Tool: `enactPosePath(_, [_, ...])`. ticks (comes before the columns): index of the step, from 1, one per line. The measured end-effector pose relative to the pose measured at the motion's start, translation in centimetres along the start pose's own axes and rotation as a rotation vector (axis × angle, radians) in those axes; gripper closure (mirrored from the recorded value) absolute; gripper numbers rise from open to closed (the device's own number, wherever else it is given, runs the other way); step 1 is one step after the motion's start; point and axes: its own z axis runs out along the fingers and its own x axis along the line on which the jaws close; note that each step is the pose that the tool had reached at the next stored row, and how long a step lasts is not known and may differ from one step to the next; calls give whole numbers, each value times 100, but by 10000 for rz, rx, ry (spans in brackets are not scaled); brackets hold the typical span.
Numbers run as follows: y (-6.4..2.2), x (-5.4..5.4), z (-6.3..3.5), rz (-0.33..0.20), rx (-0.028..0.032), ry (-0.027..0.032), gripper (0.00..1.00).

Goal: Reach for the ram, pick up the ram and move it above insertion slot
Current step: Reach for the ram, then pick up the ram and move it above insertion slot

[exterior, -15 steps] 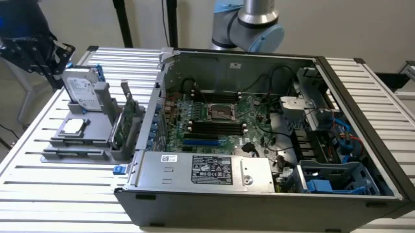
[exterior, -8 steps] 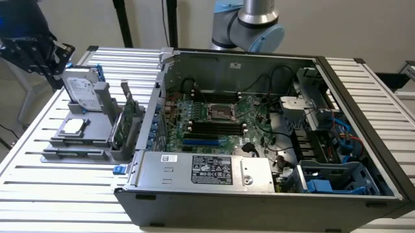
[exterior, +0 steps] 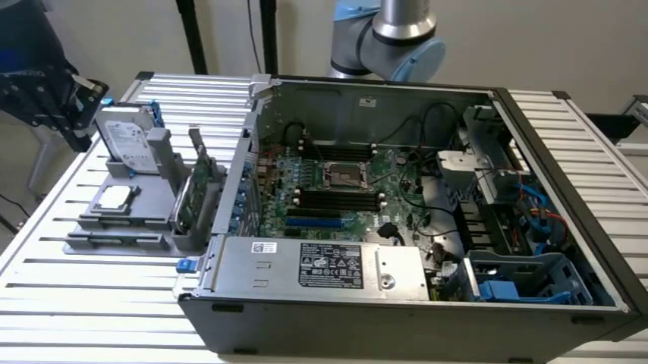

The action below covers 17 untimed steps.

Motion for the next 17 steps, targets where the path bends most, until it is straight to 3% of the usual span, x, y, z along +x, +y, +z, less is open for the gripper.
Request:
enactPosePath(8, [-154, -37, -2, -59, 0, 2, 89])
enactPosePath(17, [-157, -38, 0, -64, 0, 1, 89])
